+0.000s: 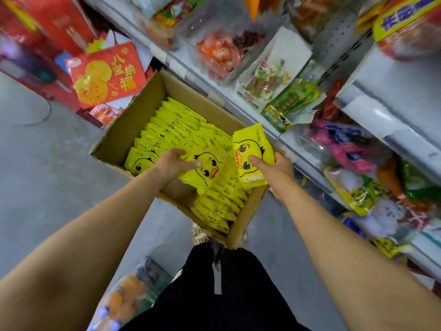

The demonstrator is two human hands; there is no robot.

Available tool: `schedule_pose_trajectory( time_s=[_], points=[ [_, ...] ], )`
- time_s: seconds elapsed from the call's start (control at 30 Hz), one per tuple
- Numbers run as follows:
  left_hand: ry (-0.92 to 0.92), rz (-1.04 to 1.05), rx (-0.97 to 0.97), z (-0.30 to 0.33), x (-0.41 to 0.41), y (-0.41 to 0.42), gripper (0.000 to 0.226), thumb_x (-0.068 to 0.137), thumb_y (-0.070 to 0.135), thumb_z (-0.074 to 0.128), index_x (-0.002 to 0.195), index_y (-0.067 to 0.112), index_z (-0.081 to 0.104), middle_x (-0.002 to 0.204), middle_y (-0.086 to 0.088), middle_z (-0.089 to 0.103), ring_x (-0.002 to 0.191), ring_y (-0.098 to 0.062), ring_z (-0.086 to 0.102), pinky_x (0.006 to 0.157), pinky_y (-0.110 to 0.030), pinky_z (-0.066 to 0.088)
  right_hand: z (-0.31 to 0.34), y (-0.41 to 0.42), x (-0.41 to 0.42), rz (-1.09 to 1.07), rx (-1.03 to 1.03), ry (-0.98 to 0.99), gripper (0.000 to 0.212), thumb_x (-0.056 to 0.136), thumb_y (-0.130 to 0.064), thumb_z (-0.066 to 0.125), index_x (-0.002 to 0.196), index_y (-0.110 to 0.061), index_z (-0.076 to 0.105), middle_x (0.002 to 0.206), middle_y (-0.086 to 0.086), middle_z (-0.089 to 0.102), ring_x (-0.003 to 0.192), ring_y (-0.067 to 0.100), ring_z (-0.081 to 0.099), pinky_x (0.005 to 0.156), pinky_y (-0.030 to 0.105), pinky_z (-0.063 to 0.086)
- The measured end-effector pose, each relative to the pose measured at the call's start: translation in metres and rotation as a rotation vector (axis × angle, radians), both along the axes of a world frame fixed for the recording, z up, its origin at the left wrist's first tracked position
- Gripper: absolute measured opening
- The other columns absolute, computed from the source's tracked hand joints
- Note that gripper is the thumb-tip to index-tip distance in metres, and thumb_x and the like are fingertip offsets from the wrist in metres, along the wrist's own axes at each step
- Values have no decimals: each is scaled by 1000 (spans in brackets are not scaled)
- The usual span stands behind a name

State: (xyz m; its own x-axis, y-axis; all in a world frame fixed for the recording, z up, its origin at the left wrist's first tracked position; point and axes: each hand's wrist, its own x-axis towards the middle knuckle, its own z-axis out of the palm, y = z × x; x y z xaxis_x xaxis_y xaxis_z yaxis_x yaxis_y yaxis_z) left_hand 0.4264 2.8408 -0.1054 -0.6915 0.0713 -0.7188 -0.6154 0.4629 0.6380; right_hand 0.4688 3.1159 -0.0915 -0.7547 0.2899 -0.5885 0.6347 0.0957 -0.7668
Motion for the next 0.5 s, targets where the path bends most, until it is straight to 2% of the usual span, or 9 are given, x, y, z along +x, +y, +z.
schedule_pose_trajectory(
  time_s=[0.07, 0.13, 0.2, 0.27, 0.3, 0.33, 0.37, 0.43, 0.5],
  points=[
    [-42, -22, 53, 18, 13, 10, 98, 59, 53, 84, 139, 10, 48, 142, -10, 50, 130, -24, 47, 103, -33, 38, 23, 7, 9, -19, -46, 44, 28, 72, -26, 86, 93, -21, 68, 91, -1, 76, 84, 17, 73, 74, 39, 61],
    [-65, -38, 86, 37, 26, 22, 113, 46, 60, 86, 139, 8, 48, 147, -11, 45, 135, -26, 42, 113, -40, 31, 47, 18, 18, -19, -64, 96, 21, 78, -17, 81, 94, -19, 67, 82, -6, 75, 69, 7, 72, 57, 25, 57],
    [-88, 14, 157, 57, 38, 37, 103, 56, 46, 88, 141, 6, 44, 148, -13, 43, 137, -28, 39, 114, -42, 29, 70, 31, 29, -9, -59, 151, 18, 80, -15, 80, 92, -20, 66, 76, -12, 71, 59, 1, 68, 48, 17, 51],
    [-121, 35, 226, 79, 52, 59, 73, 75, 24, 80, 137, 5, 46, 136, -14, 56, 128, -23, 51, 104, -39, 41, 95, 46, 42, 17, -20, 206, 17, 79, -19, 81, 88, -23, 67, 77, -12, 71, 60, -1, 68, 50, 16, 51],
    [-142, 22, 267, 96, 62, 73, 49, 82, 16, 73, 126, 6, 53, 114, -10, 69, 108, -15, 65, 90, -33, 52, 108, 55, 50, 26, -3, 231, 16, 78, -21, 81, 87, -24, 68, 79, -11, 72, 62, 0, 69, 54, 17, 52],
    [-151, 11, 318, 111, 71, 86, 26, 88, 9, 66, 112, 7, 57, 89, -4, 75, 82, -8, 71, 71, -27, 57, 121, 65, 60, 34, 2, 266, 17, 77, -22, 82, 88, -24, 69, 82, -9, 74, 67, 3, 70, 59, 20, 55],
    [-137, -1, 350, 124, 80, 98, 18, 91, 6, 62, 108, 6, 58, 77, -1, 74, 68, -6, 70, 59, -23, 56, 133, 77, 70, 38, 0, 296, 19, 76, -22, 83, 90, -23, 71, 85, -6, 75, 74, 9, 73, 66, 26, 58],
    [-83, -28, 379, 148, 101, 126, 35, 91, 5, 61, 125, 1, 54, 99, -9, 72, 79, -15, 70, 67, -30, 58, 161, 102, 93, 44, -20, 350, 25, 72, -23, 86, 93, -20, 73, 91, 1, 77, 84, 22, 74, 77, 41, 60],
    [-22, -43, 416, 170, 124, 154, 42, 91, 5, 60, 132, 2, 51, 118, -20, 65, 93, -26, 68, 79, -41, 59, 191, 130, 120, 28, -38, 404, 27, 70, -25, 87, 92, -19, 73, 88, 1, 77, 80, 24, 74, 72, 47, 61]
  ],
)
